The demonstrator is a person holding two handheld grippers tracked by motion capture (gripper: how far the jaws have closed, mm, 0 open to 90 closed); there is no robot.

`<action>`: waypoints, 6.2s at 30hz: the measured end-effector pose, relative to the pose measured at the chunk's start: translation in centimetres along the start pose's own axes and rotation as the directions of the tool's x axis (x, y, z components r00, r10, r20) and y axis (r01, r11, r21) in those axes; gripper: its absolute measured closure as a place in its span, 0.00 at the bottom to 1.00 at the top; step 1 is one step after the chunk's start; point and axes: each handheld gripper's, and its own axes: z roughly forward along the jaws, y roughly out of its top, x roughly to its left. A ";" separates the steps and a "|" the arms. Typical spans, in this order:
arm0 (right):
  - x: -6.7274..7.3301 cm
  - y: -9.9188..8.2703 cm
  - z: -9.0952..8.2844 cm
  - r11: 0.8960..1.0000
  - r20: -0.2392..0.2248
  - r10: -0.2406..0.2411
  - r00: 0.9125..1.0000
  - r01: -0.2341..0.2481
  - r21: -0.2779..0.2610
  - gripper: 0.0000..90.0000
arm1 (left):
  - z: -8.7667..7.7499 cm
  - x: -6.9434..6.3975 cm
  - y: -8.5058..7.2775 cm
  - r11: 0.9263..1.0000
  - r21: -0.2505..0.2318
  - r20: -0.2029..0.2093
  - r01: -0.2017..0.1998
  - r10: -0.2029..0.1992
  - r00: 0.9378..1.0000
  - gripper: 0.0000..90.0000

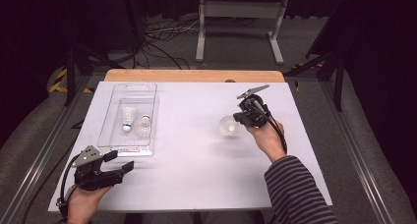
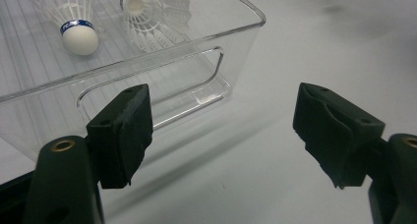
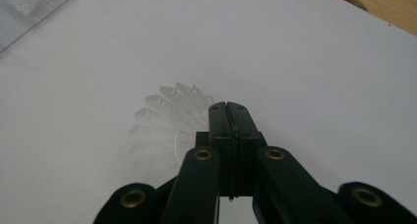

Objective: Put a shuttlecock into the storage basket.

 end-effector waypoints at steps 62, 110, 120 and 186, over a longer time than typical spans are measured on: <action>6.2 -1.8 -1.3 0.992 -0.227 -0.127 0.966 0.124 -0.027 1.00 | 0.0 -0.3 0.1 1.000 0.007 0.000 -0.026 0.026 1.000 0.27; 9.1 -1.3 -0.3 0.983 -0.296 -0.179 0.938 0.184 -0.014 1.00 | -0.3 -2.1 3.4 0.997 0.013 0.043 -0.080 0.079 0.996 0.27; 9.4 -1.2 -0.4 0.981 -0.297 -0.187 0.936 0.192 -0.014 1.00 | 0.9 -3.3 4.7 0.994 0.037 0.073 -0.107 0.104 0.992 0.26; 12.1 0.4 0.4 0.970 -0.335 -0.235 0.912 0.244 -0.013 1.00 | 5.3 -7.6 8.5 0.969 0.178 0.227 -0.169 0.127 0.966 0.46</action>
